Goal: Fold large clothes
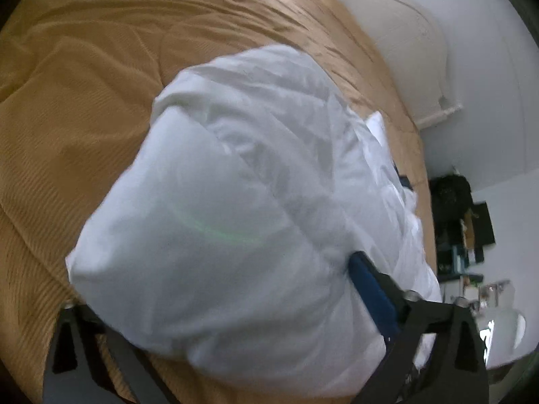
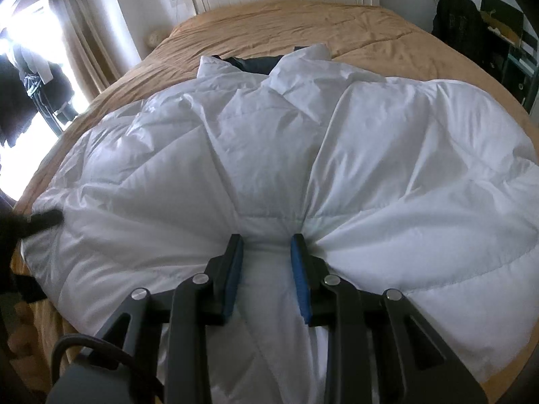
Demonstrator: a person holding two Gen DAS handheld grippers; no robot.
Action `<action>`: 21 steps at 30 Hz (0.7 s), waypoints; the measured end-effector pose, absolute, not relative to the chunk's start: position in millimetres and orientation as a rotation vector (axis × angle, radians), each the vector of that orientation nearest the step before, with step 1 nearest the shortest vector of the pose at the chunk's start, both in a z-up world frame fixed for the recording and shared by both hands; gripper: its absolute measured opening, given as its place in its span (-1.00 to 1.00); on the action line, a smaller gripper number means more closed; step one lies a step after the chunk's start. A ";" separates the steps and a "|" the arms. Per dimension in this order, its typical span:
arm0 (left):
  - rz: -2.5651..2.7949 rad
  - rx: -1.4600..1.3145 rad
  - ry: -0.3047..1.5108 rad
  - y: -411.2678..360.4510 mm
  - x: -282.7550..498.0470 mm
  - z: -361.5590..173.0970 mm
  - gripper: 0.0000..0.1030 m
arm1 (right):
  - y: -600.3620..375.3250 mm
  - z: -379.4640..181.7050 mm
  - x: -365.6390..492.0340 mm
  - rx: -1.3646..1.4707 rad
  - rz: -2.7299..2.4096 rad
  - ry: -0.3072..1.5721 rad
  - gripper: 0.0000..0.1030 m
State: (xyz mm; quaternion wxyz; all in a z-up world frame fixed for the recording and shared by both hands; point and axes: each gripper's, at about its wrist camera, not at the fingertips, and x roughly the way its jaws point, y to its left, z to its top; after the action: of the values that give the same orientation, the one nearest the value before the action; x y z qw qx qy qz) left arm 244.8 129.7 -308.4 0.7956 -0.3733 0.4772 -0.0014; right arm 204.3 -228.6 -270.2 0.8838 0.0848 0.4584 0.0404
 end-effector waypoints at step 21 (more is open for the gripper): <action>-0.030 -0.776 1.003 129.4 220.5 -261.8 -0.65 | -196.6 -262.6 203.1 0.219 0.083 1.015 -0.86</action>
State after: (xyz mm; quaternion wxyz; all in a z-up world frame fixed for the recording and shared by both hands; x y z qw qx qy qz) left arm 220.5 129.4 -261.8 0.8055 -0.3624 0.4687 -0.0138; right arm 203.1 -196.6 -262.6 0.8674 0.1047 0.4849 0.0397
